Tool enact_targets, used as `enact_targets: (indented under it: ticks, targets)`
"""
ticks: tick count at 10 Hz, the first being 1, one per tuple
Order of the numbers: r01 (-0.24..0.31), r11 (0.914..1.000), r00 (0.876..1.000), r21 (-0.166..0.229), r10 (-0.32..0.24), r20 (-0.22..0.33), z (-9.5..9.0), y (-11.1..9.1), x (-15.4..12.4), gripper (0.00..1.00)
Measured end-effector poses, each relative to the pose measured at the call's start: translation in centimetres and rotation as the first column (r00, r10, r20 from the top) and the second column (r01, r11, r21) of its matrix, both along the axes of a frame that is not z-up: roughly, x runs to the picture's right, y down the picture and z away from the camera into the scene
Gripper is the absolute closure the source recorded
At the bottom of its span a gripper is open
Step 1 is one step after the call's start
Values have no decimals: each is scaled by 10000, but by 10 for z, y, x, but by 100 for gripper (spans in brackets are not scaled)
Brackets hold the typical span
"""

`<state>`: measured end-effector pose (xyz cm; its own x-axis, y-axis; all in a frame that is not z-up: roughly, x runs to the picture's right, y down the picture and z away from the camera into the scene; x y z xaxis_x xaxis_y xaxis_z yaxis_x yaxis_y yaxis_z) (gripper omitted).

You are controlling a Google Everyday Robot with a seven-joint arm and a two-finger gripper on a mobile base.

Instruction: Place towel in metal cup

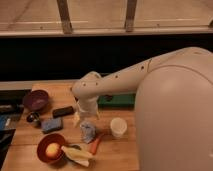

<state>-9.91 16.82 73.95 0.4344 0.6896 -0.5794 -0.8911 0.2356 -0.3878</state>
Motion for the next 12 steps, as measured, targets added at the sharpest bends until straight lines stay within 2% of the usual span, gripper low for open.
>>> enact_targets:
  ticks: [3, 4, 8, 10, 12]
  targets:
    - [96, 10000, 10000, -23, -96, 2, 0, 1, -2, 31]
    - [161, 9997, 9997, -172, -164, -177, 3, 3, 0, 31]
    - [313, 9917, 9947, -1248, -431, -932, 44, 40, 20, 31]
    - [323, 9836, 9939, -1776, -504, -980, 59, 56, 22, 31]
    - [270, 9798, 9952, -1983, -451, -872, 62, 62, 18, 33]
